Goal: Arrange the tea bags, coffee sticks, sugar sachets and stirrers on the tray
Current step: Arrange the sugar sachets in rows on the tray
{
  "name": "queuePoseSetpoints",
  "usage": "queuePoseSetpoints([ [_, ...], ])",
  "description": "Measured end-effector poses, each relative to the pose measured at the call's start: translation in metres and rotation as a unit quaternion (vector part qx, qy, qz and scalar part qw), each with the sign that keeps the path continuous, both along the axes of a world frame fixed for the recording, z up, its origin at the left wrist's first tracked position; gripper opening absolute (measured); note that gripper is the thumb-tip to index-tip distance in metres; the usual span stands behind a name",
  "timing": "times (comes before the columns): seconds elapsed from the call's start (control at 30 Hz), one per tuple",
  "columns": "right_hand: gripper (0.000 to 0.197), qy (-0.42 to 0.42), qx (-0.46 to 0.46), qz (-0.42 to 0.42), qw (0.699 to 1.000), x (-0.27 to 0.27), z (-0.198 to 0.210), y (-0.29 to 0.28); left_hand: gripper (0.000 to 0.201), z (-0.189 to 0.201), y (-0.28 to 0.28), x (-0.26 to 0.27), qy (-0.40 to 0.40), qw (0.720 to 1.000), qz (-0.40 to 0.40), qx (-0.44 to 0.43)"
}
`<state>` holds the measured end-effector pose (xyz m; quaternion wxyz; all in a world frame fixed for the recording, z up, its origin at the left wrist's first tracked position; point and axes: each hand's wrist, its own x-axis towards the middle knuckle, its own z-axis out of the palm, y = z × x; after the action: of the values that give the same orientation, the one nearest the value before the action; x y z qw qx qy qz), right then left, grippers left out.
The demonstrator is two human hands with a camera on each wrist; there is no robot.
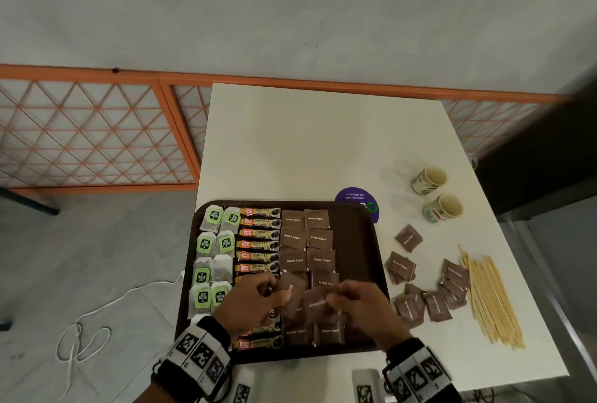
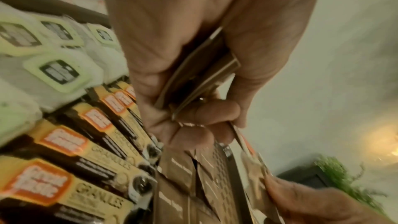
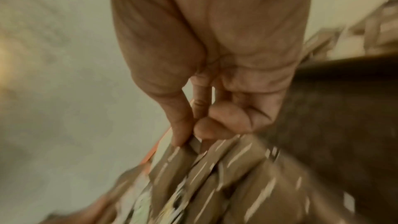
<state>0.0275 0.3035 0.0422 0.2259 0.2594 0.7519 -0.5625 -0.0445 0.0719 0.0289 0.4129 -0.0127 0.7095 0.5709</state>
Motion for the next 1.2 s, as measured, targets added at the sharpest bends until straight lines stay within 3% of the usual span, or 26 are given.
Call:
queuePoseSetpoints([
  [0.2, 0.009, 0.042, 0.087, -0.147, 0.984, -0.027, 0.0, 0.069, 0.013, 0.003, -0.044, -0.014, -0.03, 0.99, 0.141, -0.009],
  [0.37, 0.007, 0.037, 0.075, -0.13, 0.988, -0.071, -0.018, 0.059, 0.013, 0.004, -0.052, -0.021, -0.018, 0.976, 0.213, -0.027],
  [0.63, 0.008, -0.021, 0.047, -0.116, 0.992, -0.116, -0.056, 0.024, 0.016, 0.014, -0.034, -0.015, -0.035, 0.974, 0.222, 0.002],
  [0.77, 0.025, -0.028, 0.218, -0.064, 0.973, -0.117, -0.057, 0.025, 0.016, 0.02, -0.024, -0.018, -0.041, 0.975, 0.219, 0.019],
  [0.83, 0.025, 0.029, 0.258, -0.067, 0.963, -0.113, -0.043, 0.022, 0.016, 0.02, -0.02, -0.022, -0.045, 0.977, 0.208, 0.027],
  [0.9, 0.02, 0.093, 0.213, -0.015, 0.973, -0.111, -0.023, 0.011, 0.016, 0.018, -0.017, -0.025, -0.028, 0.983, 0.177, 0.03],
  [1.03, 0.025, 0.135, 0.08, 0.22, 0.963, -0.1, 0.012, -0.02, 0.013, 0.016, -0.001, -0.028, 0.007, 0.996, 0.089, 0.003],
  [1.1, 0.021, 0.138, 0.038, 0.217, 0.966, -0.093, 0.006, -0.029, 0.012, 0.015, 0.006, -0.03, 0.014, 0.995, 0.099, 0.003],
  [1.2, 0.024, 0.121, -0.003, 0.127, 0.984, -0.081, -0.013, -0.036, 0.009, 0.011, 0.016, -0.03, -0.016, 0.985, 0.169, 0.033],
])
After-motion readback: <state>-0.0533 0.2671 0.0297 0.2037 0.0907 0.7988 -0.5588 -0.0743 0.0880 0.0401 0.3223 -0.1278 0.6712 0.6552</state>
